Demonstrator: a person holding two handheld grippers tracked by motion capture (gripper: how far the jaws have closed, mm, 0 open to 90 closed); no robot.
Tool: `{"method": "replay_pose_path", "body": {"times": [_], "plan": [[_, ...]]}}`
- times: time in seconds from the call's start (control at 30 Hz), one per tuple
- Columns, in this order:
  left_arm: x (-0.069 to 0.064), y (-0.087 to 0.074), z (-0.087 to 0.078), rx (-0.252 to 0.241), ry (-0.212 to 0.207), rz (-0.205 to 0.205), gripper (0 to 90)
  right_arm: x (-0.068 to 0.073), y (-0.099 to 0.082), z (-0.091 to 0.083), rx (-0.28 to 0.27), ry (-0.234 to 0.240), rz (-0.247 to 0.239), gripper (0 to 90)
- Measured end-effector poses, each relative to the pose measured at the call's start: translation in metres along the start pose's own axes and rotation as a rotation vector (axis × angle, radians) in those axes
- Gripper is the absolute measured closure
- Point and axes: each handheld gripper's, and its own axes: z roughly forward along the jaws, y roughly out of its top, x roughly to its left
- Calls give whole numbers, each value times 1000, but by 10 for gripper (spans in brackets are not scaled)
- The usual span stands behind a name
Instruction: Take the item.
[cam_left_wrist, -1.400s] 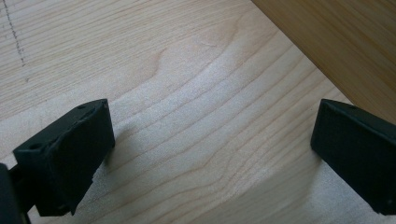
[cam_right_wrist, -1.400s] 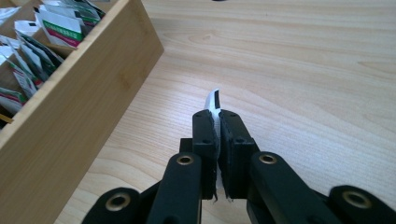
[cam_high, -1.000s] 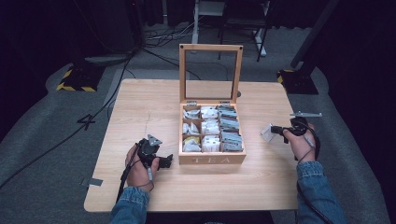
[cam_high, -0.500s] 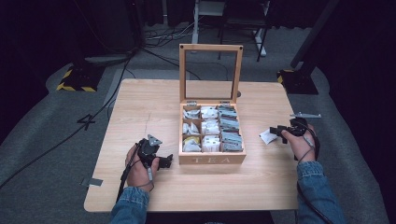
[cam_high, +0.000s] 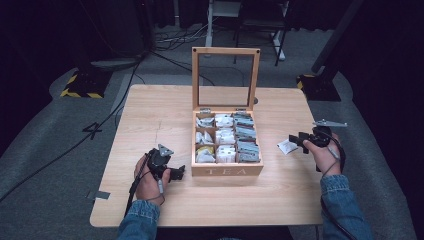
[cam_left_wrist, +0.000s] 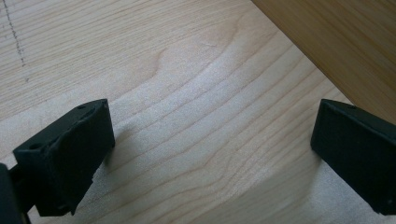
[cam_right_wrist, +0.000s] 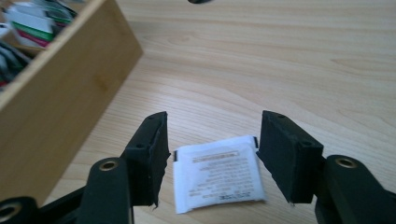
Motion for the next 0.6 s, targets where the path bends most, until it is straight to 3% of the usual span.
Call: {"method": "replay_pose_path", "body": {"times": [0.27,0.6], "plan": [[0,0,0,0,0,0,1,28,-3,-29,-57,77,-86,429],[0,0,0,0,0,0,0,52,-12,-46,-62,128,-148,429]]}}
